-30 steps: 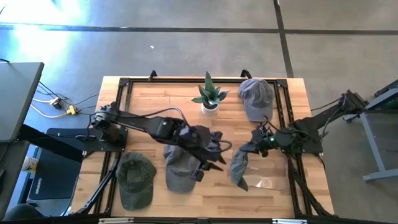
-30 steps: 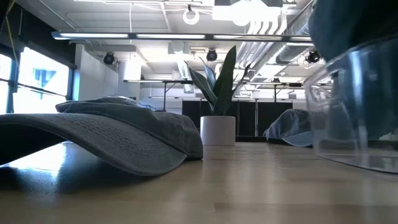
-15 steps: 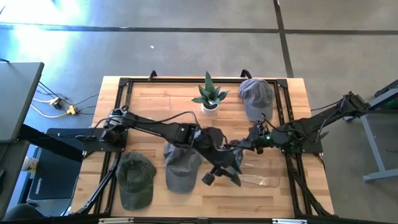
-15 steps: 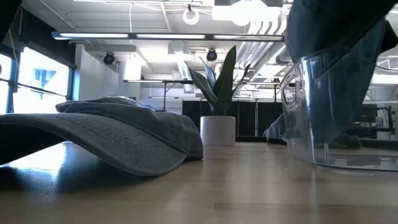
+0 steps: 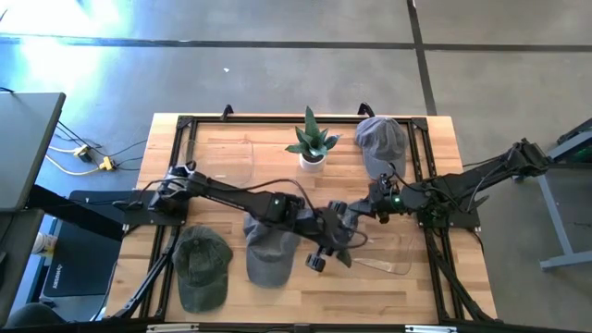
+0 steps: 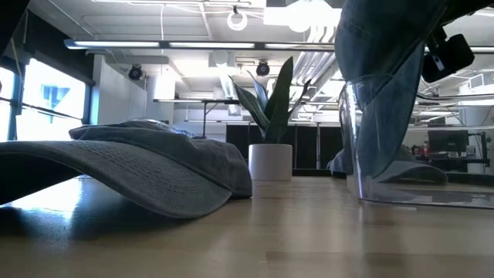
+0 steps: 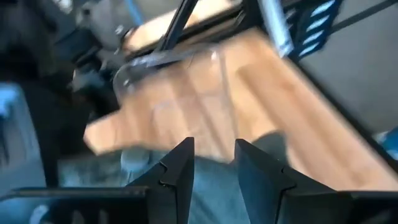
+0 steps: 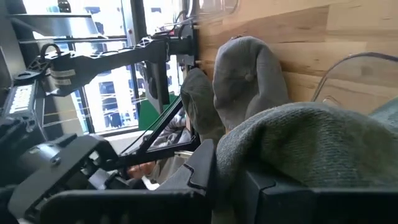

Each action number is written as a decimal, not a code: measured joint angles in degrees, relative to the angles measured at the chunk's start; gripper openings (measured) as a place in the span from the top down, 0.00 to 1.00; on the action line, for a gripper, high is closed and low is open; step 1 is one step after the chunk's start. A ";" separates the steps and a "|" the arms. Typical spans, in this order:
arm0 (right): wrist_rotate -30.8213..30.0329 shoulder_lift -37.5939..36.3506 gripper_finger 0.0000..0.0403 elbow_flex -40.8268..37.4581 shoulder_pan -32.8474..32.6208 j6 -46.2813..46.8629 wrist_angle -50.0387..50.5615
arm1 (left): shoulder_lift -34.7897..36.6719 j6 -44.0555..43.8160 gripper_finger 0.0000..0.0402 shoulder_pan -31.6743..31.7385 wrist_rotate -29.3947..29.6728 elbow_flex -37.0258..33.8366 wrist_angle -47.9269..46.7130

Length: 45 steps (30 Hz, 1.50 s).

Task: Pick & Place hat
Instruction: Put the right black cap into the right transparent bin

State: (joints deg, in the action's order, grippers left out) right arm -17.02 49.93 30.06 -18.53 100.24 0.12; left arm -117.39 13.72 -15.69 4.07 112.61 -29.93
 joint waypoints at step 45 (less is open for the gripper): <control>4.00 -0.93 0.52 0.40 -1.17 -9.53 -5.03 | -0.17 -41.21 0.73 -0.06 28.24 -0.08 -24.65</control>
State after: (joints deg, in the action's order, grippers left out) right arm -13.01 49.01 30.46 -19.70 90.71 -4.91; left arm -117.56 -27.49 -15.75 32.31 112.53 -54.58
